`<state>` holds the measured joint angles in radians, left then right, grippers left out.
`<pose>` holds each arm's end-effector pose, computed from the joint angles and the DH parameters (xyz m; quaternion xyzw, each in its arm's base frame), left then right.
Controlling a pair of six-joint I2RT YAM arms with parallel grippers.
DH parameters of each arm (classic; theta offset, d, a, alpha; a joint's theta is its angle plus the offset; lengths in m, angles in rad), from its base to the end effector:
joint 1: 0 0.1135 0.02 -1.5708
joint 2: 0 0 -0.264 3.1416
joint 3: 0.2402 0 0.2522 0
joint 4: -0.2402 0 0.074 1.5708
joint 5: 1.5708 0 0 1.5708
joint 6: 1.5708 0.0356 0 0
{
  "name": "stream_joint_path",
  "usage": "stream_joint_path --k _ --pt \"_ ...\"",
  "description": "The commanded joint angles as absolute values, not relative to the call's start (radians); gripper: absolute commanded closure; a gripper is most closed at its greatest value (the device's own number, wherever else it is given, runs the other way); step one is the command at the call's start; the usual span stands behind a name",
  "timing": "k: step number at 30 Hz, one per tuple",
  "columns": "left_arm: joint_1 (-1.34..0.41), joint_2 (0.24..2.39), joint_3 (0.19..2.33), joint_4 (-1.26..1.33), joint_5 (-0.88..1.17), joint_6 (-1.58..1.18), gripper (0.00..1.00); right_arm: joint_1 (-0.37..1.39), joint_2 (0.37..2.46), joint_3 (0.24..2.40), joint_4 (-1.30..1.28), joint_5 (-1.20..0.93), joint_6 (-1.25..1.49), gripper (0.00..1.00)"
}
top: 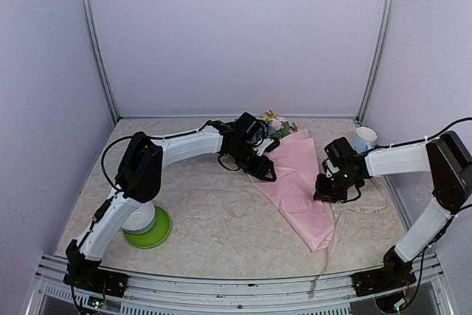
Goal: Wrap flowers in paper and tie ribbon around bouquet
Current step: Adjust the folded bouquet at the center of the board, then pick up the folded bouquet from the center of the board.
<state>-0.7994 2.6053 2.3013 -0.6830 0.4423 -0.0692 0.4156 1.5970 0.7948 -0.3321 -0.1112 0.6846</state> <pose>0.3775 -0.4101 0.1437 0.3926 0.8502 -0.3087 0.1663 0.2606 0.1193 0.1439 0.1188 0.9676 0.1593 0.1559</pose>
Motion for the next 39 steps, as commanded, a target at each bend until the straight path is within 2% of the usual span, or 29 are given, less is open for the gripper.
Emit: stream_joint_path --k 1,5,11,14,16,19,22,27,30,32,36,39 --pt "-0.792 2.647 2.338 -0.729 0.49 -0.05 0.43 0.411 1.589 0.857 -0.474 -0.055 0.63 0.76" --pt "-0.79 2.654 2.349 -0.731 0.507 -0.031 0.43 0.407 1.555 0.925 -0.533 -0.039 0.581 0.54" --pt "-0.79 2.66 2.358 -0.731 0.518 -0.019 0.43 0.373 1.57 0.936 -0.587 -0.107 0.511 0.3" --pt "-0.79 2.66 2.358 -0.731 0.517 -0.02 0.43 0.368 1.585 0.938 -0.608 -0.124 0.499 0.23" --pt "-0.79 2.66 2.357 -0.732 0.517 -0.021 0.43 0.366 1.596 0.935 -0.608 -0.141 0.489 0.21" --pt "-0.788 2.659 2.353 -0.729 0.522 -0.023 0.43 0.352 1.618 0.918 -0.593 -0.187 0.474 0.27" --pt "-0.785 2.654 2.339 -0.717 0.532 -0.028 0.43 0.342 1.63 0.899 -0.567 -0.239 0.466 0.38" --pt "-0.784 2.648 2.327 -0.71 0.532 -0.028 0.44 0.33 1.656 0.886 -0.55 -0.274 0.465 0.45" --pt "-0.784 2.648 2.326 -0.708 0.532 -0.028 0.43 0.33 1.654 0.877 -0.521 -0.337 0.465 0.62" --pt "-0.784 2.648 2.326 -0.707 0.532 -0.027 0.44 0.329 1.647 0.876 -0.507 -0.365 0.464 0.7" --pt "-0.784 2.647 2.325 -0.707 0.534 -0.026 0.44 0.329 1.65 0.87 -0.465 -0.443 0.465 0.74" --pt "-0.784 2.646 2.324 -0.706 0.534 -0.025 0.44 0.328 1.659 0.859 -0.421 -0.502 0.464 0.72"
